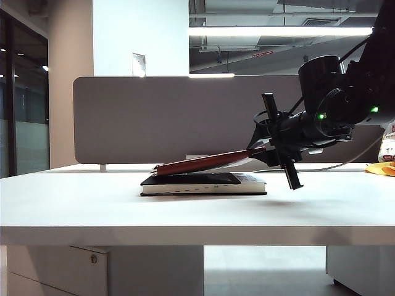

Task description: Pick up the red book and place it on top of the black book.

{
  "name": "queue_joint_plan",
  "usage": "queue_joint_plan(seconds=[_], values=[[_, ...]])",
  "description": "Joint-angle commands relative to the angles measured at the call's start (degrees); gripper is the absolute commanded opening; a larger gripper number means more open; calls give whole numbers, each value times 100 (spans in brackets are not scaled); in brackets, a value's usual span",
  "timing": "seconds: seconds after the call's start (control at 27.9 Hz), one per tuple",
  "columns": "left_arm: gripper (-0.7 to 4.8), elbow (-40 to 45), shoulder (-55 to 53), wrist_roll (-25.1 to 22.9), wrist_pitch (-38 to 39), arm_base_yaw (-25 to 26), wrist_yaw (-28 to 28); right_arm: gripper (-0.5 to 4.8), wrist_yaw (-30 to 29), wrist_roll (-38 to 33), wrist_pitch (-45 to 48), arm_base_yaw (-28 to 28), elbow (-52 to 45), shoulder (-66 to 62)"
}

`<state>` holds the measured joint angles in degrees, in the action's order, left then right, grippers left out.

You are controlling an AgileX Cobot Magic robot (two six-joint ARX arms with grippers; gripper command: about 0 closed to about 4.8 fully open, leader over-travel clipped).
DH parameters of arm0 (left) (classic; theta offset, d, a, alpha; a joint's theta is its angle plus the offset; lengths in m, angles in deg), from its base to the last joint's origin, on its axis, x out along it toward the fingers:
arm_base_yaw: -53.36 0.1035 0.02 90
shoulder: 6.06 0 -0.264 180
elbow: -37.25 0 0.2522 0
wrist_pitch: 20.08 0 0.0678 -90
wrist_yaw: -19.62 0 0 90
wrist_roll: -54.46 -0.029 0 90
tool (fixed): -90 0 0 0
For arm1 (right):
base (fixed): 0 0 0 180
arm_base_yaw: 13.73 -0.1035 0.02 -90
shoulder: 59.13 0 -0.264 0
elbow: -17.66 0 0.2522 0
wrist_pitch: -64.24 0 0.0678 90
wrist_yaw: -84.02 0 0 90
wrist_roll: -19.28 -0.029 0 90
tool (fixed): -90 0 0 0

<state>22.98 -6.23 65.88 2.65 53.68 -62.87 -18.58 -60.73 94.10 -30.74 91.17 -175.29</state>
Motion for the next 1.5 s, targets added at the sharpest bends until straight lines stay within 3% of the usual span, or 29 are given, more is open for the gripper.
queue_joint_plan(seconds=[0.04,0.29,1.22,1.4,1.5], values=[[-5,9,-4,-4,72,-11,70,124,55,-133,55,-9,39,33],[-5,0,-4,-4,46,-11,70,159,55,-234,-4,-9,39,33],[-5,-2,-4,-4,-149,-11,70,157,-179,-302,-7,203,151,39],[-5,-2,-4,-4,-138,-11,70,80,-356,-302,-4,195,151,39],[-5,-2,-4,-4,-138,-11,70,70,-407,-326,-4,129,151,39]])
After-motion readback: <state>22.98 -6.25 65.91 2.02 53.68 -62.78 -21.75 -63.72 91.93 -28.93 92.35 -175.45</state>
